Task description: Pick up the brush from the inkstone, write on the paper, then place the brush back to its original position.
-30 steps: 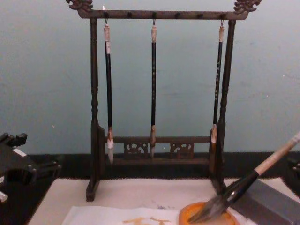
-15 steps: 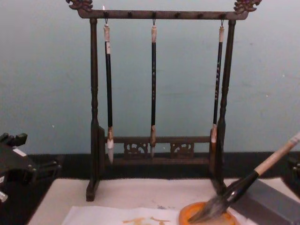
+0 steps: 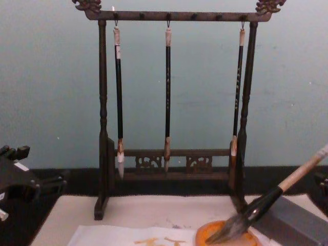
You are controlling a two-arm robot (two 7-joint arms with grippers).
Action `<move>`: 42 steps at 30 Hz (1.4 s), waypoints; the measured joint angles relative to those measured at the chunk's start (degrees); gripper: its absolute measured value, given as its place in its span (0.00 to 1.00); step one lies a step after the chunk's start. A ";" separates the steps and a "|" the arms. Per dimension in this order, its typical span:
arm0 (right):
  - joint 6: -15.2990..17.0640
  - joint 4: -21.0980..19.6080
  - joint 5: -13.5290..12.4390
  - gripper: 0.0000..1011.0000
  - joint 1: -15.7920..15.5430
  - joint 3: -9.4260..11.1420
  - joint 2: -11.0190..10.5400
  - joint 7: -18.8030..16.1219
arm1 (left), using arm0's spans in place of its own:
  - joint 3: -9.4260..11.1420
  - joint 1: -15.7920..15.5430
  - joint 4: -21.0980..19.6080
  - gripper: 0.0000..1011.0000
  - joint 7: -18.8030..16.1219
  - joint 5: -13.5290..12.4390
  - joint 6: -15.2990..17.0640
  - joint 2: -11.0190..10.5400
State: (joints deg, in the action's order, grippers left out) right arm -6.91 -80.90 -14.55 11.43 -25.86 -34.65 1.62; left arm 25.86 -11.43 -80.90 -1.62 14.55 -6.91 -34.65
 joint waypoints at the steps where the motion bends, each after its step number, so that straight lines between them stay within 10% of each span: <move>1: 0.00 0.00 0.00 0.99 0.00 0.00 0.00 0.00 | 0.00 0.00 0.00 1.00 0.00 0.00 0.00 0.00; 42: 0.00 0.00 0.00 0.99 0.00 0.00 0.00 0.00 | 0.00 0.00 0.00 1.00 0.00 0.00 0.00 0.00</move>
State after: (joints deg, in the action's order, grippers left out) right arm -6.91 -80.90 -14.55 11.43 -25.86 -34.65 1.62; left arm 25.86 -11.43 -80.90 -1.62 14.55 -6.91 -34.65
